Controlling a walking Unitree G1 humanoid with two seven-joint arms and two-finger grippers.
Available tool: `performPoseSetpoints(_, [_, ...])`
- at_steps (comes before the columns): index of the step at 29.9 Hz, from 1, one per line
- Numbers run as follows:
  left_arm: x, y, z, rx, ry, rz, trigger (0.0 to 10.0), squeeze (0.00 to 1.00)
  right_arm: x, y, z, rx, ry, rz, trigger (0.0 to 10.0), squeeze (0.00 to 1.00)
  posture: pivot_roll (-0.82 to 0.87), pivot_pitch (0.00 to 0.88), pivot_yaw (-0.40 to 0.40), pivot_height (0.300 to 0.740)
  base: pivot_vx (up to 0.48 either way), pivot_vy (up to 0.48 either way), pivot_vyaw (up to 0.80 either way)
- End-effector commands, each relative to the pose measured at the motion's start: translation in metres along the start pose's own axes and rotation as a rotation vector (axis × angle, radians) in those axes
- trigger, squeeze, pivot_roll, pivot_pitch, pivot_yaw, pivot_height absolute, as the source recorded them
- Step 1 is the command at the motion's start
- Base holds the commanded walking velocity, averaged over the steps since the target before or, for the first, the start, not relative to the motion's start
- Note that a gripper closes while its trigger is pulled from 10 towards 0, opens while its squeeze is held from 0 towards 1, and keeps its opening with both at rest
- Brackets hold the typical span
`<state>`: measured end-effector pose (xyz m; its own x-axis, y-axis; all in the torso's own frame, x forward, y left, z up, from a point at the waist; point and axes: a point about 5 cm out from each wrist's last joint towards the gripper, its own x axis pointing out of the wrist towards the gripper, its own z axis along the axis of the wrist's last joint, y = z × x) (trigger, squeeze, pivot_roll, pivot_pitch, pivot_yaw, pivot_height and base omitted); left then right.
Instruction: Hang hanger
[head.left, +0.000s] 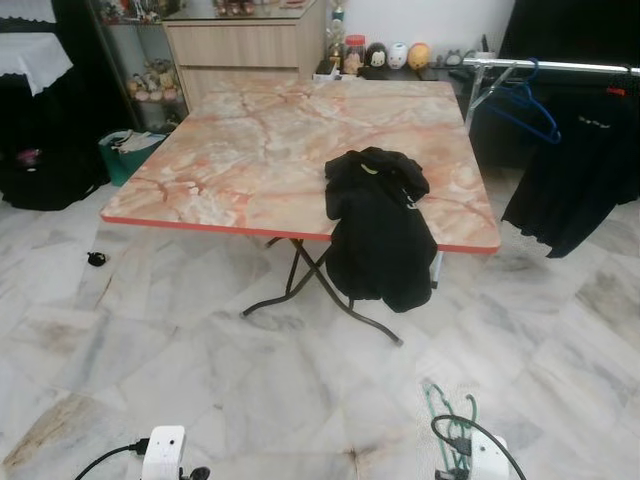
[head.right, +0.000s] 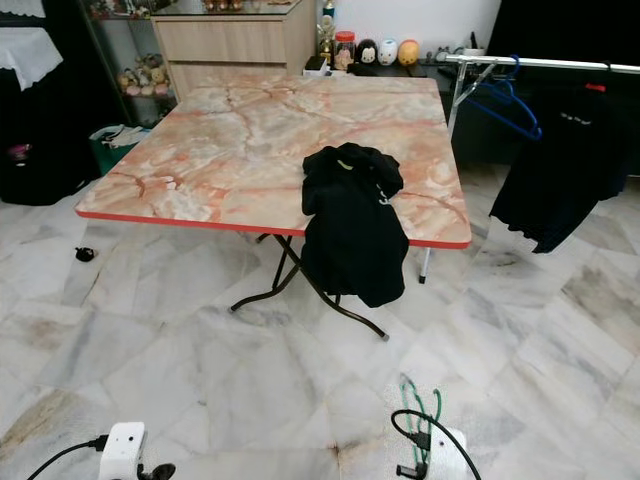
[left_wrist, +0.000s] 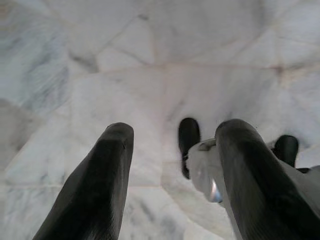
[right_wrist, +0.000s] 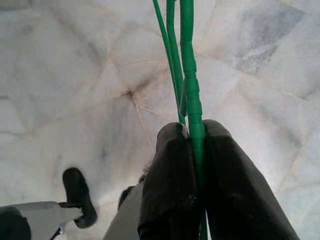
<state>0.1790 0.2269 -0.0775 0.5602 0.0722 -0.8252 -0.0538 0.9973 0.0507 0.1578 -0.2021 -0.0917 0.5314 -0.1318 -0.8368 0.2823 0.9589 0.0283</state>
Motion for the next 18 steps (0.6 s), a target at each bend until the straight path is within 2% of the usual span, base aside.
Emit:
performPoseSetpoints(1, [0.001,-0.006,-0.001,0.046,0.011,-0.008,10.0,0.00,0.001,0.009,0.005,-0.015,-0.025,0.035,10.0,0.00,0.04,0.000,0.032,0.740,0.000,-0.322,0.00])
performPoseSetpoints(4, [0.001,-0.012,-0.005,0.071,0.022,-0.017,10.0,0.00,0.000,0.006,0.001,-0.083,-0.013,0.026,10.0,0.00,0.03,0.000,0.034,0.740,0.000,-0.322,0.00])
performPoseSetpoints(7, [0.001,-0.014,-0.010,0.074,0.035,-0.026,10.0,0.00,0.000,0.003,-0.002,-0.067,-0.011,0.015,10.0,0.00,0.02,0.000,0.038,0.740,0.000,-0.322,0.00])
performPoseSetpoints(8, [0.000,-0.014,-0.017,0.086,0.057,-0.027,10.0,0.00,0.000,0.003,-0.004,-0.069,-0.012,0.016,10.0,0.00,-0.01,0.000,0.053,0.740,0.000,-0.319,0.00])
performPoseSetpoints(18, [-0.002,-0.011,-0.027,0.127,0.086,-0.021,10.0,0.00,-0.002,0.004,-0.013,-0.056,-0.009,0.031,10.0,0.00,-0.02,0.000,0.059,0.740,0.000,-0.344,0.00])
